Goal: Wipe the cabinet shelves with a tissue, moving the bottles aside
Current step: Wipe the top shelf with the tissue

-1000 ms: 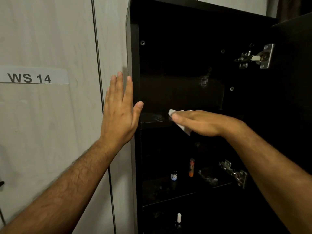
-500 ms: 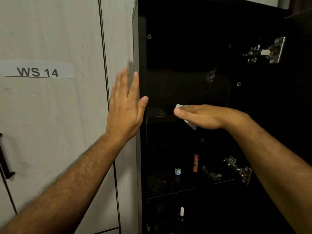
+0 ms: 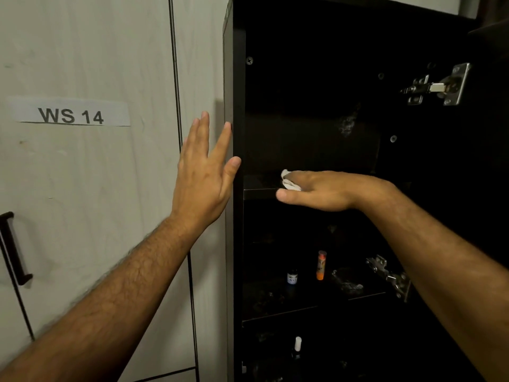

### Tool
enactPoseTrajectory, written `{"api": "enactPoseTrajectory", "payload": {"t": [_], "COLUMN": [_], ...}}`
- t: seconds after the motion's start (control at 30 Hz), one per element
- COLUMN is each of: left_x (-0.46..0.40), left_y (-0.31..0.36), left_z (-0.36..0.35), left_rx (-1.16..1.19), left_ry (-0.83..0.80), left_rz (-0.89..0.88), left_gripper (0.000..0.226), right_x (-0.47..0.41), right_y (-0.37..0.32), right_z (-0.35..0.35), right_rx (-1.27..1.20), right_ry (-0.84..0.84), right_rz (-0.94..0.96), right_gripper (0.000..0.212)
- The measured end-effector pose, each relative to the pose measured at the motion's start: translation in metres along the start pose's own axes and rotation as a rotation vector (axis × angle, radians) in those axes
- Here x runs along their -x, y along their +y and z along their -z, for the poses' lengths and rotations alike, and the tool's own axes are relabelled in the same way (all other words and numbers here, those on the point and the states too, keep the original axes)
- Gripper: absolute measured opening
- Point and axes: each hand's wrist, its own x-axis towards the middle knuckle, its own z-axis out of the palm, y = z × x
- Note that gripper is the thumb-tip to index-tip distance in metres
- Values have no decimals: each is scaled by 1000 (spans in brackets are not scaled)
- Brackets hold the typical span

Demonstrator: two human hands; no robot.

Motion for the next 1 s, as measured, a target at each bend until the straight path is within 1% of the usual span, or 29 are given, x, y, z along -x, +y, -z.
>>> {"api": "enactPoseTrajectory", "payload": {"t": [0.07, 0.1, 0.17, 0.23, 0.33, 0.4, 0.53, 0.6, 0.7, 0.77, 0.9, 1.0], "left_x": [-1, -1, 0, 0, 0, 1, 0, 0, 0, 0, 0, 0], "left_y": [-1, -1, 1, 2, 3, 1, -3, -4, -1, 1, 3, 4], "left_z": [1, 1, 1, 2, 4, 5, 7, 8, 9, 10, 10, 8], "left_rx": [0, 1, 11, 24, 25, 13, -19, -13, -3, 2, 1, 13], "left_ry": [-12, -14, -16, -19, -25, -28, -41, -49, -59, -62, -66, -68], "left_rz": [14, 19, 20, 24, 28, 30, 59, 69, 80, 85, 81, 71], "left_gripper": [61, 62, 62, 62, 62, 61, 63, 65, 65, 65, 64, 62], "right_x": [-10, -17, -26, -29, -19, -11, -22, -34, -45, -48, -51, -50], "right_y": [-7, -15, -30, -37, -26, -11, -7, -19, -35, -39, -45, -47], "right_z": [3, 3, 1, -5, -8, -4, -1, -1, 0, -1, -3, -2], "right_rx": [43, 45, 48, 68, 29, 13, 57, 63, 49, 57, 49, 42], "right_ry": [-37, -61, -75, -50, -37, -51, -79, -102, -115, -123, -115, -103], "right_rz": [-107, -117, -72, 20, 140, 125, 23, 29, 68, 80, 96, 102], "right_gripper": [128, 133, 133, 130, 122, 120, 137, 143, 146, 145, 130, 125]}}
